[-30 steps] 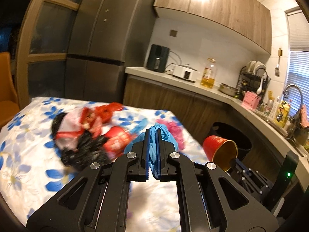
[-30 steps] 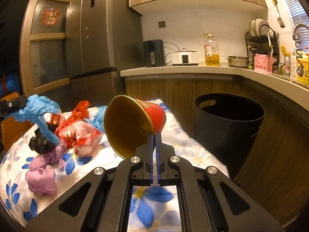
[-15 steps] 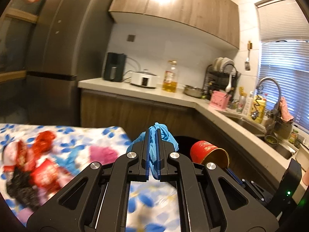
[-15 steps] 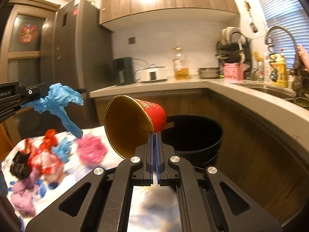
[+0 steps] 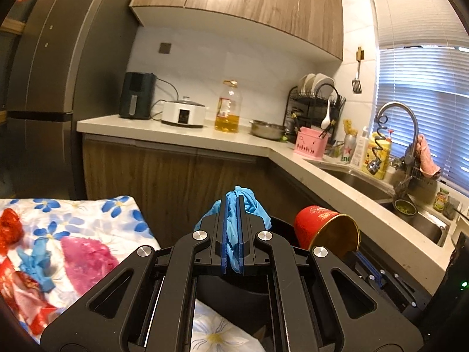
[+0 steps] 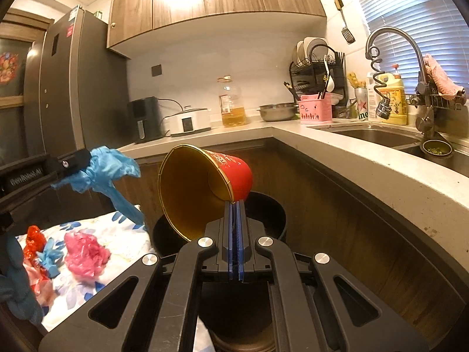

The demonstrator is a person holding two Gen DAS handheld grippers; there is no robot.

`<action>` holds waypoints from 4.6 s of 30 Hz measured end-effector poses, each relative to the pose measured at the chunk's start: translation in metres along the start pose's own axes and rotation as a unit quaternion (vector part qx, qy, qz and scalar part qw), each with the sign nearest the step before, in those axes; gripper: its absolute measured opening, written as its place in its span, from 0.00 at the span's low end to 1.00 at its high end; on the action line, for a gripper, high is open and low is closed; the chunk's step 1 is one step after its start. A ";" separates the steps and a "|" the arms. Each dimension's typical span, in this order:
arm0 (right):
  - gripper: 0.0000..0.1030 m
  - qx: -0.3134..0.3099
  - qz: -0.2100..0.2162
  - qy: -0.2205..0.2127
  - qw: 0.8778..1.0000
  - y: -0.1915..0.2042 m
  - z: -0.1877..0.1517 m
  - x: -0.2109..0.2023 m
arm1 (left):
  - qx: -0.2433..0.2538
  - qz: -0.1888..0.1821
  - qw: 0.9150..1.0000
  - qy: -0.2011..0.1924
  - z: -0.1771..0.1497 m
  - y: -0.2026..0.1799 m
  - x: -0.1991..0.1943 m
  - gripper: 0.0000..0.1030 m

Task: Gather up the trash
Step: 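Carry the blue glove and red cup with both tools over the black bin, then open both tools to drop the glove and cup into the bin, then move both open tools back toward the table, then grasp the purple glove with the left tool while the right tool grasps the red-white bag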

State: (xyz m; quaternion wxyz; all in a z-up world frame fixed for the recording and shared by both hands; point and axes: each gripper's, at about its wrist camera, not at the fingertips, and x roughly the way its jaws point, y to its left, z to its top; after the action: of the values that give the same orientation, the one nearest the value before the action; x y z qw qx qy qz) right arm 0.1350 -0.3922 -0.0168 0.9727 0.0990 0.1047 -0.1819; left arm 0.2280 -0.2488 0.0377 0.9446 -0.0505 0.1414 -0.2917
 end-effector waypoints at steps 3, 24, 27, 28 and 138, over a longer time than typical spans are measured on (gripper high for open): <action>0.03 0.003 -0.002 0.000 1.000 -0.004 0.002 0.007 | -0.001 -0.005 1.000 0.006 -0.002 -0.003 0.013 0.04; 0.03 0.015 -0.010 0.035 0.999 -0.021 -0.017 0.048 | 0.016 -0.007 0.999 0.049 -0.036 -0.012 0.079 0.04; 0.03 0.017 -0.010 0.037 0.999 -0.023 -0.018 0.053 | 0.021 -0.005 0.998 0.053 -0.041 -0.013 0.084 0.04; 0.03 0.017 -0.010 0.038 0.999 -0.023 -0.019 0.055 | 0.021 -0.006 0.998 0.056 -0.042 -0.013 0.085 0.04; 0.65 -0.101 0.243 0.074 0.962 0.219 -0.116 -0.079 | -0.085 0.255 0.959 0.093 -0.183 0.194 -0.224 0.11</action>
State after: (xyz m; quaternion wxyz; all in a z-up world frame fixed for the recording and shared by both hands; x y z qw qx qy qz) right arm 0.1258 -0.1388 -0.0752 0.9821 0.0362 0.1672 0.0789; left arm 0.1013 0.0353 -0.1184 0.9626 -0.0658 0.2611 -0.0313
